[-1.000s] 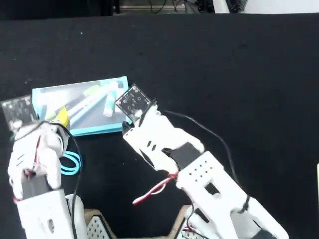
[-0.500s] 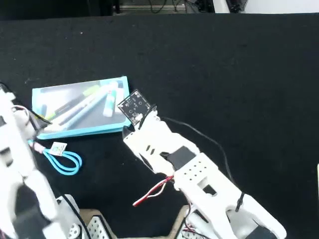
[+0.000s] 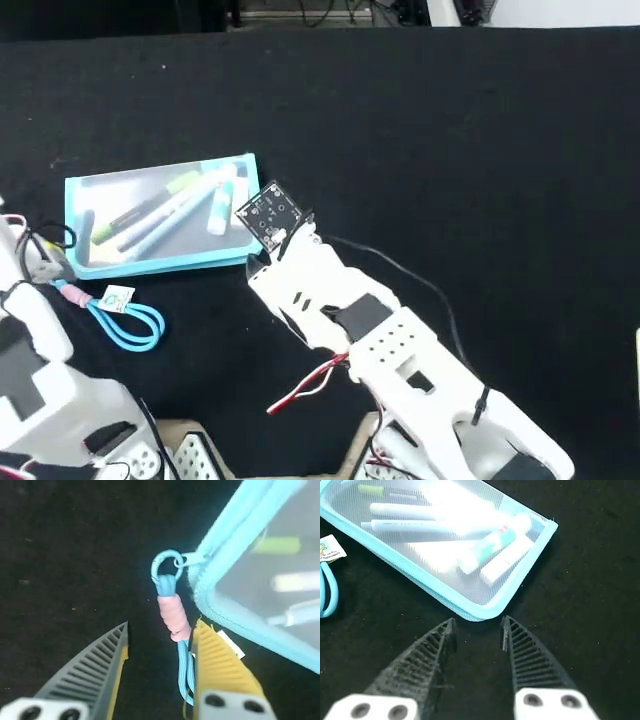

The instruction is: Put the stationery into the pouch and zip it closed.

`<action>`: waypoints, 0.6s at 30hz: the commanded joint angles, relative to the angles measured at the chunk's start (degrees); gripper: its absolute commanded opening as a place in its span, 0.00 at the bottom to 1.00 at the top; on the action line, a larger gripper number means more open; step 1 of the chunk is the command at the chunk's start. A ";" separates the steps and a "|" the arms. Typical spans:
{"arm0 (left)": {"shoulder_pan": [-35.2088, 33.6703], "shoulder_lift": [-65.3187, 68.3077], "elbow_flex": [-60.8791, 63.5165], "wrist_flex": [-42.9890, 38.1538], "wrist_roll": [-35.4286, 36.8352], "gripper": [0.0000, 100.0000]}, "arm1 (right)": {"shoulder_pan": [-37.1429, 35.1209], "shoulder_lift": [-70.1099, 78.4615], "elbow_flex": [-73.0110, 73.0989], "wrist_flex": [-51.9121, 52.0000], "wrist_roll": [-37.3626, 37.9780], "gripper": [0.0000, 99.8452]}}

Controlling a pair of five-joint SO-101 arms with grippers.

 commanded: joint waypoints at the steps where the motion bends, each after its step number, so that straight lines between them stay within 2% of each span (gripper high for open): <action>1: 0.92 1.14 0.66 -0.44 0.44 0.20 | -0.53 0.04 -0.31 -1.32 -0.35 0.15; 5: 1.80 1.93 5.41 -9.93 0.44 0.20 | -0.53 0.04 -0.22 -1.23 -0.35 0.15; 8: 1.89 2.37 7.60 -14.51 2.99 0.20 | -0.53 0.04 -0.22 -1.05 -0.35 0.15; 14: 2.15 2.64 8.92 -17.23 6.07 0.20 | -0.53 0.04 -0.22 -1.05 -0.18 0.15; 18: 5.93 2.55 11.82 -18.81 5.98 0.18 | -0.53 0.04 -0.22 -1.05 -0.18 0.15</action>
